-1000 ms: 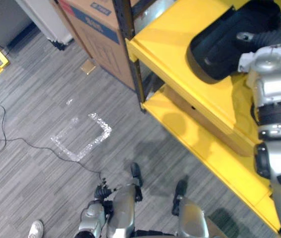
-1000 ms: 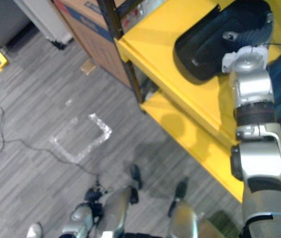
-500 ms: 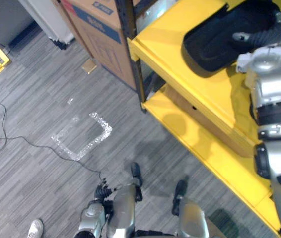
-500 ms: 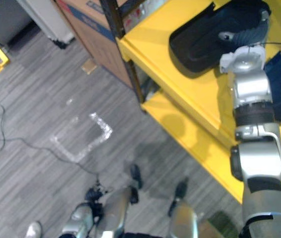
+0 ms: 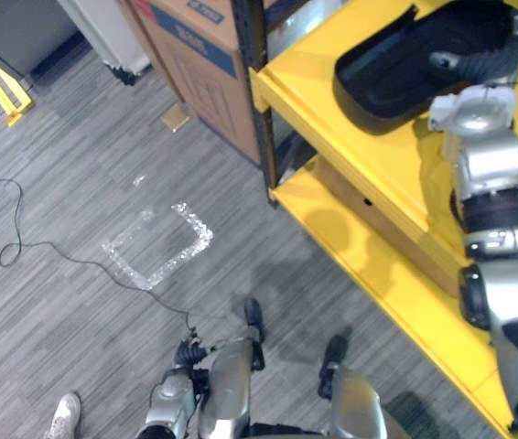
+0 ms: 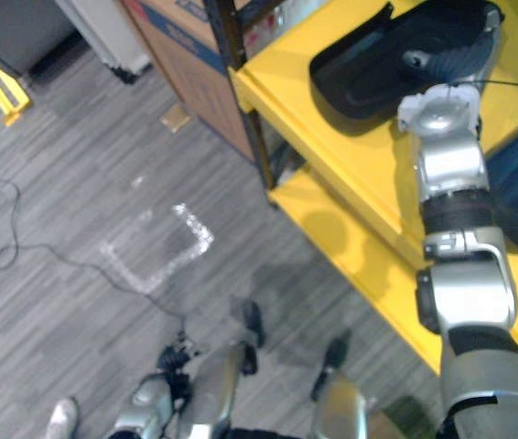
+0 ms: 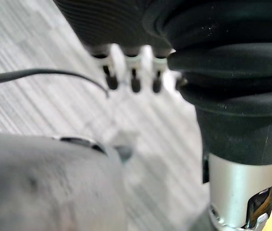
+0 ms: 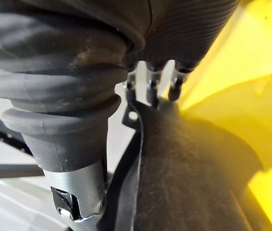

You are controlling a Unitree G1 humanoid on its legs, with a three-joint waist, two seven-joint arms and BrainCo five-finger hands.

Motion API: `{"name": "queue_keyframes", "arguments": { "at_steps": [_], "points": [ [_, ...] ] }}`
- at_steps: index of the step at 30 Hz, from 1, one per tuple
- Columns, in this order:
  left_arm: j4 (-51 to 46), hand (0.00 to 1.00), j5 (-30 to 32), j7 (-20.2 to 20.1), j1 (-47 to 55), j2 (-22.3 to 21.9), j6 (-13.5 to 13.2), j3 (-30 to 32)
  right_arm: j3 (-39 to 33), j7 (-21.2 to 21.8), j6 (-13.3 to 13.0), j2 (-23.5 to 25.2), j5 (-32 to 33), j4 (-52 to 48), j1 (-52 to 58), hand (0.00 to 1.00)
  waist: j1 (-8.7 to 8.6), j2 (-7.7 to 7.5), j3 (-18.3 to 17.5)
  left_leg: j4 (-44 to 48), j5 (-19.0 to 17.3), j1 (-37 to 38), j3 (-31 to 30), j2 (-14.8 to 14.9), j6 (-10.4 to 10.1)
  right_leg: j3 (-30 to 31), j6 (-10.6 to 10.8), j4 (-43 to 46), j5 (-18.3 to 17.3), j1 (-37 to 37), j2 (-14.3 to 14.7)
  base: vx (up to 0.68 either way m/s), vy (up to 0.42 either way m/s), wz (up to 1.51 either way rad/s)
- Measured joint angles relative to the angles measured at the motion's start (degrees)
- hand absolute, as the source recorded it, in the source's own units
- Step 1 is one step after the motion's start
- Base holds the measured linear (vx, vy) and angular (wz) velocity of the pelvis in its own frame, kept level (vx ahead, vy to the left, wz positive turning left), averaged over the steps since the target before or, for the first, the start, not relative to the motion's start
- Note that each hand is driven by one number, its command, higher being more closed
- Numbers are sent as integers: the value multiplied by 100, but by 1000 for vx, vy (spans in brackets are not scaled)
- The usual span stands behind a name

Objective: Walk over and take plastic housings, then place them on the shelf

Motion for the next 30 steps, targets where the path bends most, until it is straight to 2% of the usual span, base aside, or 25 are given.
{"name": "queue_keyframes", "arguments": {
  "at_steps": [1, 3, 4, 5, 6, 7, 9, 10, 11, 13, 14, 15, 19, 22, 24, 27, 30],
  "points": [
    [1, 0, 1, -7, 0, 0, -5, 1, 0, -68, -7, 3, -54, 1, 0, 0, 0, 0, 0, 2, 0, -2, -2, 1, 0, -1, 0, -1, 0, 0, 1, 47, 0, 1],
    [3, 0, 7, -19, 0, 0, -24, -2, -22, -378, -248, 5, -391, -3, -12, 0, -1, 0, 0, 13, 0, -18, -12, 1, 0, -6, 0, -4, 0, -3, 4, 20, 1, 1],
    [5, 0, 10, -21, 0, 0, -39, -3, -59, -609, -482, 5, -706, -76, -27, 0, -6, 0, 0, 23, 0, -34, -23, 3, 0, -10, 0, -6, 0, -8, 8, 26, 1, 5],
    [6, 0, 9, -20, 0, 1, -58, -3, -105, -817, -653, 6, -1072, -365, -27, 0, -13, 0, 0, 71, -3, -79, -45, 14, 0, -18, 0, -10, 0, -20, 17, 36, 0, 4],
    [2, 0, 9, -19, -1, 1, -60, -3, -116, -903, -711, 7, -1261, -573, -26, 0, -19, 1, 1, 101, -15, -95, -51, 24, -1, -20, 0, -12, 0, -25, 23, 0, 0, 0],
    [7, 0, 9, -16, -1, 4, -60, -2, -87, -1031, -922, 22, -1743, -1259, -23, 0, -24, 4, 2, 166, -57, -101, -52, 49, 5, -16, -1, -20, 0, -5, 38, 21, -2, -3],
    [20, 0, 9, -16, -1, 10, -60, -3, 38, -1023, -1073, 29, -1970, -1737, -17, 0, -44, 3, 2, 210, -93, -101, -52, 62, 4, -13, -3, -29, -2, 3, 49, 1, 3, -4],
    [46, 0, 10, -16, -1, 12, -61, -3, 273, -869, -1341, 31, -2238, -2347, 55, 0, -64, 3, 2, 231, -116, -103, -48, 70, -19, -10, -5, -28, -5, 2, 51, -3, 11, -4],
    [72, 0, 10, -18, -1, 17, -61, -3, 453, -714, -1498, 41, -2351, -2642, 131, 0, -83, 3, 2, 251, -130, -108, -45, 78, -14, -6, -6, -27, -7, 3, 49, 1, 13, -4],
    [87, 0, 18, -19, -1, 30, -60, -4, 776, -359, -1662, 100, -2387, -3035, 306, 0, -112, 3, 2, 329, -173, -139, -45, 95, -21, -4, -3, -27, -17, 0, 48, 0, 0, 0],
    [96, 0, 20, -22, -1, 48, -67, -2, 1093, -5, -1737, 176, -2448, -3304, 519, 0, -134, 0, 3, 402, -207, -190, -49, 111, -17, -3, -2, -25, -24, -23, 49, 0, 0, 0],
    [104, 0, 21, -23, -3, 58, -71, -2, 1206, 140, -1748, 206, -2425, -3410, 627, 0, -134, -3, 4, 400, -208, -197, -48, 111, -16, -2, -1, -24, -24, -30, 49, 0, 0, 0],
    [129, 0, 21, -23, -3, 106, -74, 62, 1576, 1488, -1738, 370, -1480, -3915, 1389, 0, -139, -58, 30, 408, -211, -194, -37, 108, -10, 14, 9, 2, -14, -17, 51, 27, 7, -1],
    [161, 0, 21, -19, -4, 228, -68, 68, 1660, 2399, -1741, 441, -916, -4420, 1834, 0, -208, -185, 102, 417, -212, -186, -17, 131, -10, 36, 9, 12, -12, -7, 67, 27, 4, -5],
    [250, 0, 25, -8, -4, 344, -60, 96, 1848, 3112, -1743, 458, -487, -4764, 2178, 0, -279, -330, 101, 438, -232, -174, 10, 162, -31, 80, 8, 16, -12, -12, 91, 18, -1, -9],
    [348, 0, 25, 22, -4, 428, -58, 111, 2054, 3701, -1701, 568, -290, -4833, 2380, 0, -289, -419, 105, 595, -329, -151, 98, 250, -51, 181, 2, 59, -16, -5, 128, 0, 7, -19],
    [388, 0, 25, 36, -4, 435, -69, 110, 2075, 3965, -1679, 586, -238, -4841, 2522, 0, -289, -427, 102, 595, -332, -132, 111, 257, -52, 189, -2, 77, -20, -2, 129, -4, 4, -3]
  ]
}}
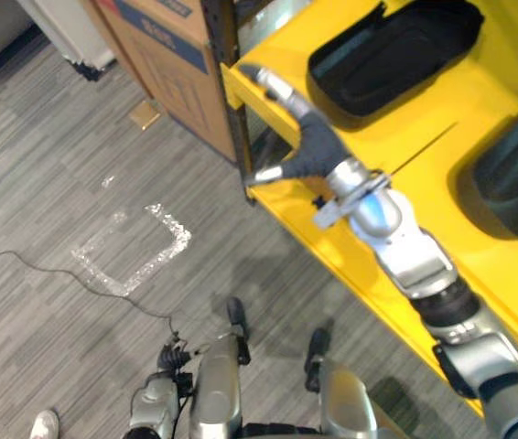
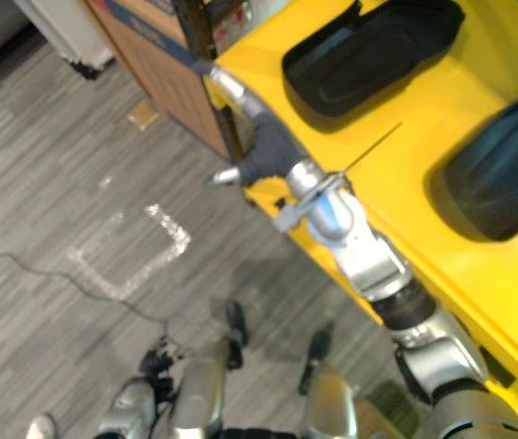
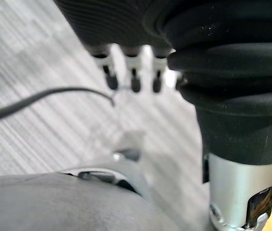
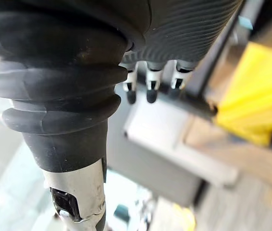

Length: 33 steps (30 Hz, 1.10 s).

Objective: Walk over and take plastic housings, then place them on the shelf

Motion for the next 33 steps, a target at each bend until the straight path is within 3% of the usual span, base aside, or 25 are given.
{"name": "queue_keyframes", "arguments": {
  "at_steps": [3, 9, 21, 33],
  "points": [
    [98, 0, -3, 13, 2, 51, -11, -2, 24, 206, 15, 12, 91, -2, 122, 0, 5, -60, 1, -15, 1, -1, 0, 3, 0, 11, -3, 1, -4, -8, 4, 0, 0, 0],
    [182, 0, -2, 54, 11, 102, 1, 0, 21, 278, 338, 62, 77, 16, 269, 0, 84, -172, -2, -12, 0, -50, -13, -12, 3, 4, 5, -4, 3, -33, -6, 13, 11, 2],
    [166, 0, 3, 51, 11, 94, 9, 2, -629, -787, 326, 402, -282, 1089, 332, 0, 130, -173, -2, 0, 1, -64, -78, -23, 5, -49, 1, -6, -1, -2, -2, 6, 3, 0],
    [44, 0, 47, -7, 30, 87, 52, 8, -1006, -1225, 198, 490, -351, 1866, -87, 0, 182, -172, -2, 10, 14, -135, -167, -58, 21, -159, -1, -5, -4, -3, -18, 8, 15, 4]
  ]
}}
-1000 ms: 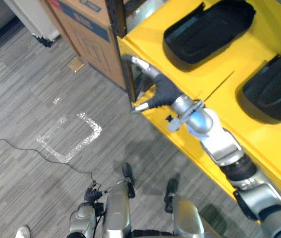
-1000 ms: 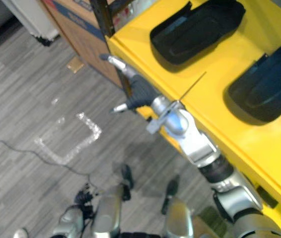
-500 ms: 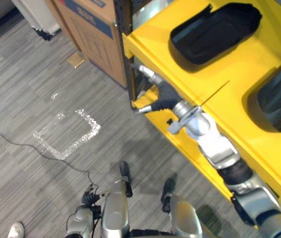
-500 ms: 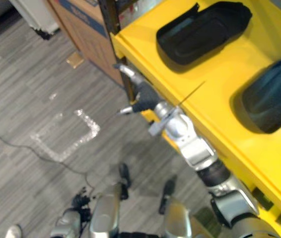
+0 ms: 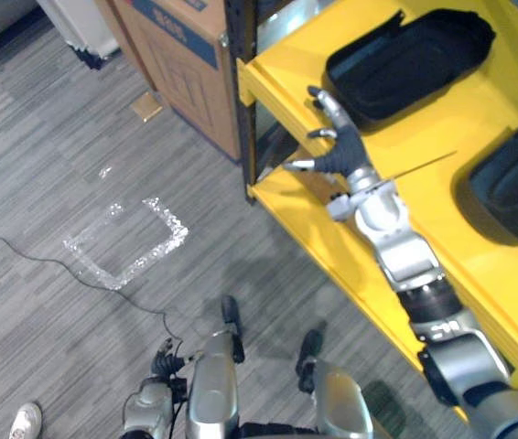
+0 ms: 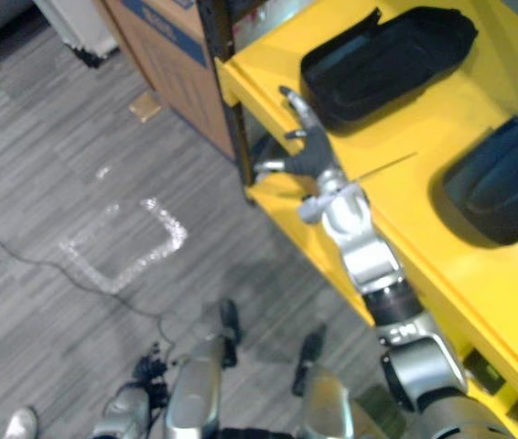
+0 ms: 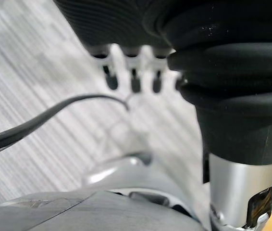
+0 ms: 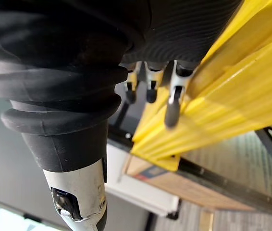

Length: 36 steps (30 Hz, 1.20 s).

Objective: Walk over and take plastic housings, then place them on the shelf

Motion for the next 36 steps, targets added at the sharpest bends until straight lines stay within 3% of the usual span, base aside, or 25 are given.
{"name": "queue_keyframes", "arguments": {
  "at_steps": [13, 20, 23, 26, 30, 33, 36],
  "points": [
    [-119, 0, 41, -23, 3, -22, 6, 5, -532, -831, -25, -2, -1, 864, -417, 0, 73, 13, 7, 1, -8, -15, -18, -97, 31, -30, 5, 5, 0, 5, -94, 7, 20, 2],
    [-172, 0, 43, -56, 3, -41, 12, 13, -611, -774, -22, -126, -8, 910, -476, 0, 69, 53, 28, 29, -25, -28, -1, -87, 51, -19, 7, -3, 1, -6, -90, 5, 1, 0],
    [-206, 0, 43, -58, 3, -75, 11, 122, -605, -330, -160, -242, 18, 839, -475, 0, 58, 78, 39, 189, -96, -89, -1, -47, 66, -13, 7, -3, 1, 0, -70, 12, 10, -2],
    [-228, 0, 45, -56, 4, -136, 12, 170, -557, 106, -292, -402, 185, -40, -447, 0, -6, 137, 70, 207, -111, -114, 7, -51, 76, -4, 11, -3, 3, -16, -80, 0, 0, 0],
    [-228, 0, 44, -53, 34, -133, 22, 218, -547, 452, -665, -492, 534, -1804, -285, 0, -67, 136, 70, 373, -234, -112, 27, 14, 55, 28, 9, 3, -7, 31, -53, 26, 12, -5],
    [-252, 0, 44, -48, 34, -192, 43, 397, -649, 466, -852, -577, 752, -2630, 65, 0, -153, 134, 68, 420, -266, -108, 38, 14, 74, 47, 35, 45, -29, 33, -60, 6, 6, -2],
    [-235, 0, 49, -46, 34, -211, 53, 462, -798, 442, -874, -578, 929, -2770, 335, 0, -235, 131, 67, 426, -266, -99, 39, 9, 75, 54, 59, 84, -45, 29, -72, 0, 0, 0]
  ]
}}
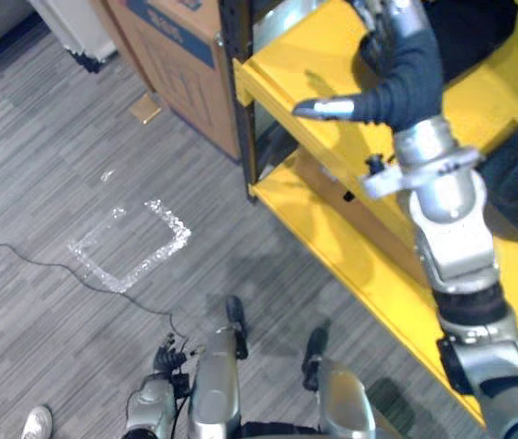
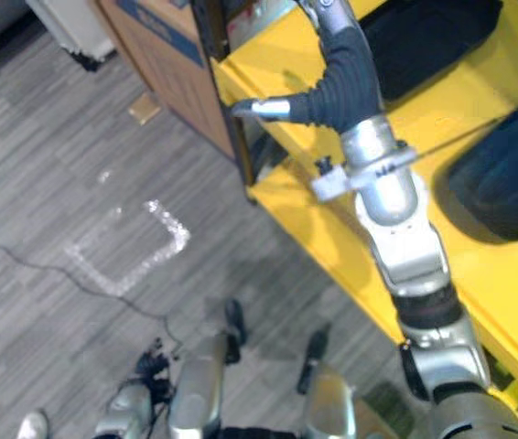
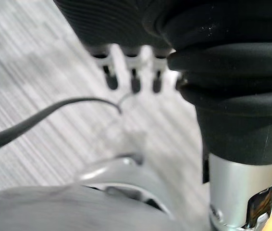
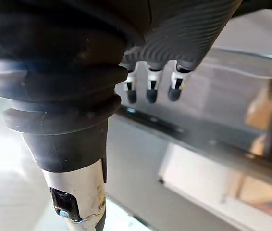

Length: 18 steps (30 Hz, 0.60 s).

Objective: Walk over and take plastic housings, then place them on the shelf

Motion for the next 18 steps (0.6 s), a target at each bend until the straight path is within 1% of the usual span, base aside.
{"name": "queue_keyframes", "arguments": {
  "at_steps": [2, 3, 4, 6, 7, 8, 9, 10, 11, 13, 14, 15, 16, 17, 18],
  "points": [
    [44, 0, 33, -3, 2, -21, -37, 53, -314, -128, -3, 1, 213, 0, 282, 0, 0, -28, -14, -49, 0, 71, 31, -6, 0, 51, 7, 12, -6, 17, -5, -17, 22, -6],
    [61, 0, 60, -4, 18, -20, -48, 57, -397, -179, -3, 2, 222, 0, 364, 0, 3, -52, -27, -56, 0, 96, 50, -5, 0, 71, 8, 11, -7, 28, -6, -2, 19, -13],
    [128, 0, 184, -4, 80, -11, -88, 122, -636, -370, -31, 5, 231, -4, 590, 0, -4, -130, -70, -77, -13, 180, 106, 4, -9, 104, 10, -17, -9, 89, -6, 18, 12, -14],
    [196, 0, 224, -3, 178, 22, -106, 178, -987, -599, -121, 14, 228, -7, 876, 0, -18, -268, -200, -107, -37, 238, 166, 7, -34, 162, 20, -90, -16, 121, 0, 31, 3, -15],
    [222, 0, 230, -3, 261, 70, -110, 196, -1227, -714, -161, 21, 227, -8, 1031, 0, -28, -378, -274, -146, -43, 305, 221, 11, -40, 221, 24, -144, -12, 162, 8, 56, -6, -26],
    [303, 0, 281, -1, 382, 132, -116, 231, -1574, -883, -234, 23, 227, -12, 1271, 0, -58, -530, -433, -145, -98, 357, 313, 34, -56, 287, 37, -232, 0, 196, 19, 91, -10, -32],
    [358, 0, 310, 3, 479, 161, -134, 285, -1889, -976, -254, 25, 227, -37, 1481, 0, -104, -638, -604, -142, -144, 383, 367, 37, -67, 340, 43, -285, 4, 209, 19, 136, -8, -32],
    [388, 0, 386, 7, 593, 177, -141, 363, -2191, -1062, -263, 25, 229, -73, 1692, 0, -178, -737, -810, -123, -199, 393, 435, 48, -77, 388, 61, -342, 18, 216, 18, 177, 2, -42],
    [406, 0, 413, 18, 771, 193, -142, 388, -2677, -1201, -303, 23, 229, -143, 2009, 0, -292, -849, -1078, -82, -301, 496, 567, 68, -101, 532, 79, -465, 87, 299, 21, 170, 10, -46],
    [551, 0, 448, 37, 844, 204, -143, 396, -3139, -1306, -364, 22, 232, -153, 2275, 0, -407, -899, -1288, -17, -461, 677, 746, 101, -141, 701, 100, -579, 105, 435, 16, 147, 24, -55],
    [647, 0, 447, 37, 908, 198, -144, 423, -3451, -1413, -371, 20, 279, -151, 2526, 0, -527, -897, -1525, 12, -569, 739, 861, 124, -161, 827, 106, -641, 114, 462, 12, 157, 36, -65],
    [722, 0, 446, 33, 952, 178, -160, 449, -3749, -1508, -398, 20, 386, -122, 2821, 0, -634, -880, -1700, 58, -676, 833, 1000, 161, -194, 953, 110, -694, 120, 501, 13, 127, 31, -58],
    [766, 0, 446, 26, 967, 171, -163, 465, -3888, -1551, -408, 27, 399, -98, 2996, 0, -677, -865, -1784, 71, -724, 886, 1082, 183, -207, 1043, 111, -701, 121, 506, 16, 122, 29, -60],
    [845, 0, 448, -10, 982, 136, -168, 544, -4140, -1654, -413, 32, 397, -17, 3388, 0, -774, -815, -1963, 96, -803, 943, 1202, 222, -233, 1174, 107, -711, 124, 491, 28, 111, 26, -56],
    [866, 0, 449, -26, 987, 82, -167, 599, -4334, -1743, -445, 74, 399, 166, 3717, 0, -879, -766, -2064, 90, -849, 1040, 1320, 246, -254, 1275, 100, -715, 132, 500, 34, 124, 31, -55]
  ]
}}
